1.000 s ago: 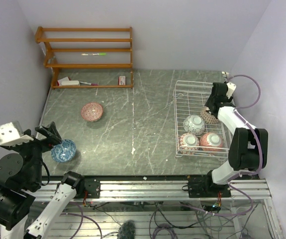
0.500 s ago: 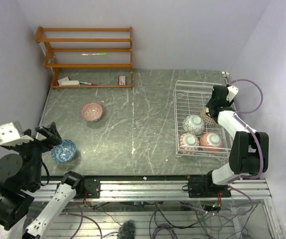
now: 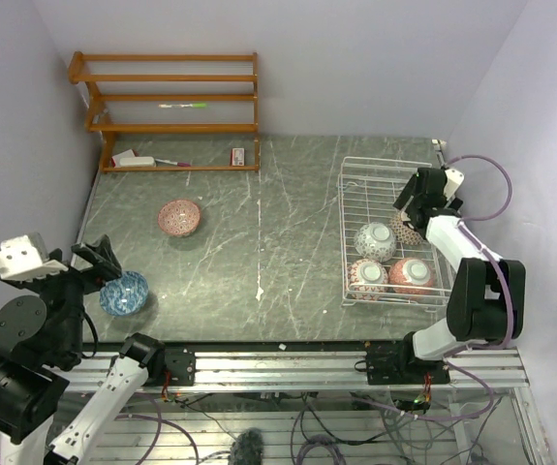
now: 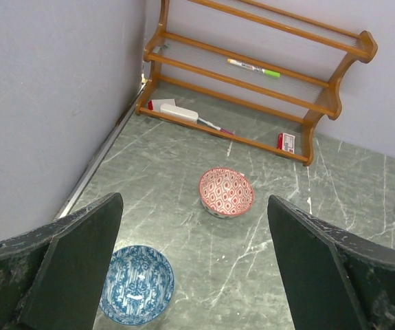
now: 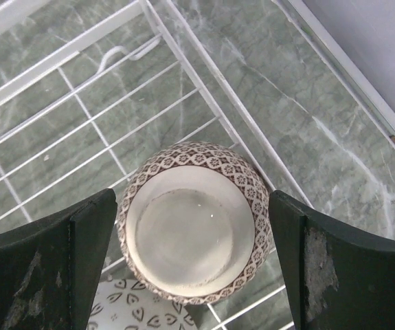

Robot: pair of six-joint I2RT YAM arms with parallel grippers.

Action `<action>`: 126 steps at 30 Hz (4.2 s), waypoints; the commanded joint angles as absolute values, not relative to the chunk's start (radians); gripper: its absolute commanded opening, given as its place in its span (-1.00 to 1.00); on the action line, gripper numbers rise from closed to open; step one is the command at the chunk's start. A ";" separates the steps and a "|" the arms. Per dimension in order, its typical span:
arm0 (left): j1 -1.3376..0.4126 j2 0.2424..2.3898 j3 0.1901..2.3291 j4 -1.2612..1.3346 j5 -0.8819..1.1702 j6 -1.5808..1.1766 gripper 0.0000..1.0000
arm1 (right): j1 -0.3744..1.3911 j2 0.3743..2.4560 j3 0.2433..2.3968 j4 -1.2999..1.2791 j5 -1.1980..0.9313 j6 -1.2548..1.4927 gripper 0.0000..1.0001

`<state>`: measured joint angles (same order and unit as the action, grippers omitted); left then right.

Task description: Load the bowls into the dish rack

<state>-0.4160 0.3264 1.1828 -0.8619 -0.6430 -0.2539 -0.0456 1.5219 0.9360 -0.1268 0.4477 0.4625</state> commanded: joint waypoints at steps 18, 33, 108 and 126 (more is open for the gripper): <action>-0.430 0.356 1.115 -0.768 -0.688 -0.210 0.95 | -0.027 1.655 1.173 -0.258 0.323 0.312 0.86; -0.444 0.367 1.112 -0.760 -0.700 -0.205 0.95 | 0.136 1.481 1.076 -0.207 0.341 0.323 0.85; -0.446 0.357 1.132 -0.787 -0.684 -0.223 0.95 | 0.021 1.623 1.092 -0.311 0.281 0.371 0.90; -0.446 0.375 1.129 -0.772 -0.676 -0.240 0.95 | 0.250 1.414 1.184 -0.240 0.291 0.319 0.89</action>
